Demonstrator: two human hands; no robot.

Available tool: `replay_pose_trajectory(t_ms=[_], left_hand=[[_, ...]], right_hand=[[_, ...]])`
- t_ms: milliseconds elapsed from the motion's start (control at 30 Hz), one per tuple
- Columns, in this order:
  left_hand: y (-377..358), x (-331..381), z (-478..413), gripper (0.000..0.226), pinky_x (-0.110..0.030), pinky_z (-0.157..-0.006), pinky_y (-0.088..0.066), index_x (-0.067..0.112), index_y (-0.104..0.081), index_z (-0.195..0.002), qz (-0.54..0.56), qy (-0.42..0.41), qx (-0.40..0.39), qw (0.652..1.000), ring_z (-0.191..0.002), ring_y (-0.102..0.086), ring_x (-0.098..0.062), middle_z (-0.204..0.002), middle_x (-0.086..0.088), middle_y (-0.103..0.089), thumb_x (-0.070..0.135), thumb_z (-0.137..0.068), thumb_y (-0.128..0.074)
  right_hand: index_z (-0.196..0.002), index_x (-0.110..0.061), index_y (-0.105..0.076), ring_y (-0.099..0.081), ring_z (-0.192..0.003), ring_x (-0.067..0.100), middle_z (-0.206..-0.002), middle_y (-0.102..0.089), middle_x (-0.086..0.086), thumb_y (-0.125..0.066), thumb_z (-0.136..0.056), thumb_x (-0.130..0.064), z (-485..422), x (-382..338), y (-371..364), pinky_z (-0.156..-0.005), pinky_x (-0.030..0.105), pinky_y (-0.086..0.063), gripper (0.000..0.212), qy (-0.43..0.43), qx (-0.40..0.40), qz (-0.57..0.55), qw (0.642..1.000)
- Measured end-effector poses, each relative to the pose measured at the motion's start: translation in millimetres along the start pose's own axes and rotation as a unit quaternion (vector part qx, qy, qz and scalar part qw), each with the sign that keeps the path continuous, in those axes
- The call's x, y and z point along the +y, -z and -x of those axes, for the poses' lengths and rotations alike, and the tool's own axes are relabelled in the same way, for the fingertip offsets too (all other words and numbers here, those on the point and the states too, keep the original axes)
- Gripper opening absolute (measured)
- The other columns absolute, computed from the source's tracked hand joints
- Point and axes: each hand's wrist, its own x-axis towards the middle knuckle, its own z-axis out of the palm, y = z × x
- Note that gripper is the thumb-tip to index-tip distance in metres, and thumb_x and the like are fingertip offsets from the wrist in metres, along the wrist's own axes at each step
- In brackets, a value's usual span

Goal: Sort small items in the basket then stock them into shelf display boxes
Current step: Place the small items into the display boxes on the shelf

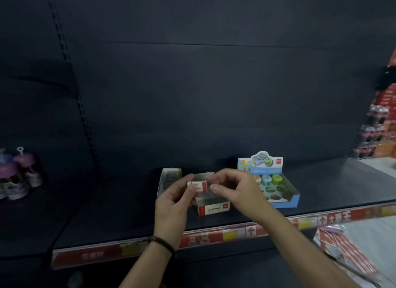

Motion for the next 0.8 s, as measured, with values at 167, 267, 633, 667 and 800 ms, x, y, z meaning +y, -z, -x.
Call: replay_pose_trajectory(t_ms=[167,267,633,667,800], left_hand=[[-4.9,3.2,-2.0,0.022,-0.043,-0.09,-0.061,0.01,-0.07,-0.12,-0.005,0.017,-0.03,0.999,-0.103,-0.077,-0.026,-0.109,-0.008,-0.08,0.005,-0.1,-0.066],[-8.3,-1.1,-6.3,0.019,-0.04,-0.087,-0.063,0.011,-0.071,-0.117,-0.031,0.015,-0.025,0.999,-0.099,-0.078,-0.023,-0.107,-0.007,-0.08,0.011,-0.098,-0.07],[2.3,-50.2,-10.2,0.022,-0.011,-0.08,-0.051,0.031,-0.071,-0.113,-0.414,-0.22,-0.046,0.882,-0.088,-0.063,0.002,-0.105,0.019,-0.065,0.022,-0.093,-0.078],[4.3,-59.1,-9.1,0.021,-0.009,-0.082,-0.05,0.029,-0.073,-0.114,-0.444,-0.233,-0.067,0.863,-0.092,-0.061,0.004,-0.111,0.018,-0.062,0.025,-0.094,-0.077],[7.4,-79.7,-10.6,0.023,-0.002,-0.091,-0.043,0.03,-0.073,-0.122,-0.477,-0.22,-0.1,0.845,-0.107,-0.059,0.003,-0.122,0.02,-0.058,0.027,-0.1,-0.07]], right_hand=[[-0.103,-0.021,-0.079,-0.074,-0.083,0.013,-0.092,-0.079,-0.002,-0.08,-0.095,-0.017,2.2,-4.3,6.2,-0.075,0.029,-0.06,0.009,-0.004,0.018,-0.01,1.0],[-0.103,-0.025,-0.078,-0.072,-0.086,0.011,-0.095,-0.074,-0.01,-0.088,-0.085,-0.019,-0.8,1.0,7.3,-0.077,0.026,-0.06,0.021,0.053,0.021,0.107,0.993],[-0.105,-0.022,-0.081,-0.069,-0.1,0.019,-0.107,-0.075,-0.004,-0.076,-0.092,-0.018,-51.1,27.5,25.5,-0.087,0.03,-0.052,0.015,0.049,0.002,0.361,0.931],[-0.103,-0.024,-0.081,-0.069,-0.101,0.019,-0.108,-0.075,-0.004,-0.075,-0.092,-0.018,-57.5,32.9,25.3,-0.087,0.033,-0.054,0.014,0.022,0.001,0.375,0.927],[-0.096,-0.03,-0.08,-0.071,-0.102,0.024,-0.107,-0.077,-0.003,-0.073,-0.091,-0.02,-78.9,50.8,10.8,-0.084,0.04,-0.059,0.014,-0.045,-0.041,0.411,0.91]])
